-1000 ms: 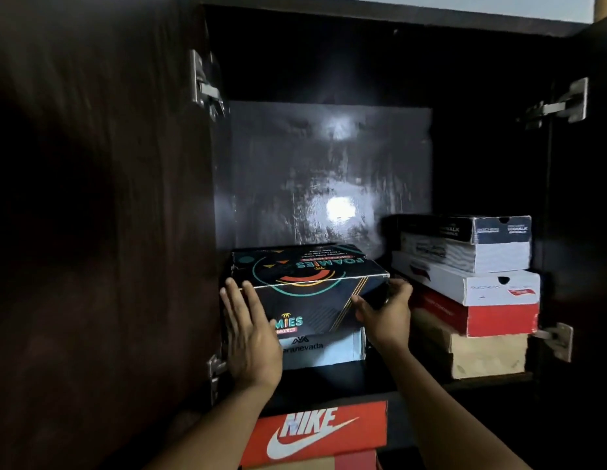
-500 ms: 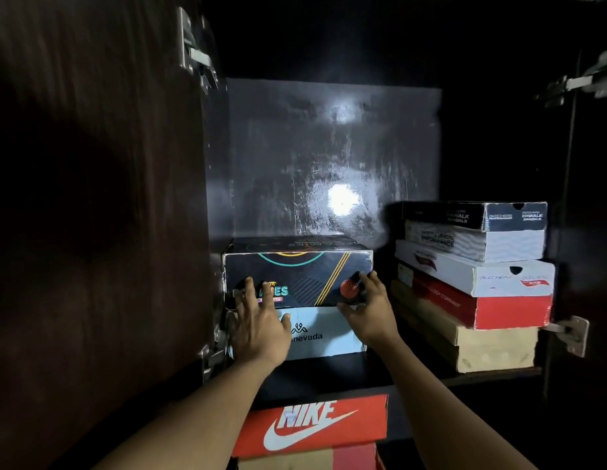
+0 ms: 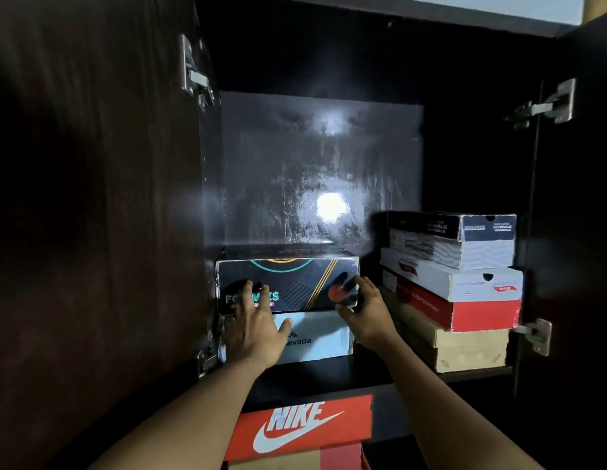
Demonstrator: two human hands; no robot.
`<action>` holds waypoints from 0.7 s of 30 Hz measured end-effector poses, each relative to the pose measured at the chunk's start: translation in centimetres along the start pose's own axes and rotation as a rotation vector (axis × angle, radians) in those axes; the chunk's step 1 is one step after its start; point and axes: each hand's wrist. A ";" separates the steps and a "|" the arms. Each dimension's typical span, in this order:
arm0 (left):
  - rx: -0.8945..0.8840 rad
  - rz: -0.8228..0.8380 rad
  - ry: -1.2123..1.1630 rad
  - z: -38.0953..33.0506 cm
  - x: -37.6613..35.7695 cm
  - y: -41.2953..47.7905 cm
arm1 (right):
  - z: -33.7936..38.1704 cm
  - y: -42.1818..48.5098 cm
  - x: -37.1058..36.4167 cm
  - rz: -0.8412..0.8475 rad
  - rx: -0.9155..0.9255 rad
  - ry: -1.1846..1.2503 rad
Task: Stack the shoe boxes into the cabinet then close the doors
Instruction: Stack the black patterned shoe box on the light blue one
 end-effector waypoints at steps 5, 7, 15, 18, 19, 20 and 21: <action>-0.083 0.097 -0.152 -4.8 -0.7 -2.4 | -0.9 -5.1 6.4 -0.036 -0.111 -0.029; -0.164 0.161 -0.217 -7.4 -1.3 -4.2 | -2.1 -8.1 9.8 -0.071 -0.163 -0.058; -0.419 0.491 -0.436 -18.2 -2.2 -15.3 | -4.1 -24.1 23.4 -0.198 -0.515 -0.310; -0.528 0.610 -0.482 -22.2 -2.1 -20.2 | -4.9 -30.4 27.7 -0.229 -0.645 -0.404; -0.557 0.648 -0.495 -23.4 -2.0 -21.8 | -5.2 -32.3 28.9 -0.244 -0.679 -0.435; -0.582 0.675 -0.511 -24.5 -2.1 -23.3 | -5.3 -34.2 30.0 -0.256 -0.717 -0.459; -0.602 0.696 -0.526 -25.4 -2.2 -24.8 | -5.4 -36.0 31.0 -0.267 -0.754 -0.476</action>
Point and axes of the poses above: each hand's wrist, its own y-axis towards the middle knuckle, its own x-axis out of the back of the hand, z = x × y, and after that the axes turned 11 degrees about -y, right-handed
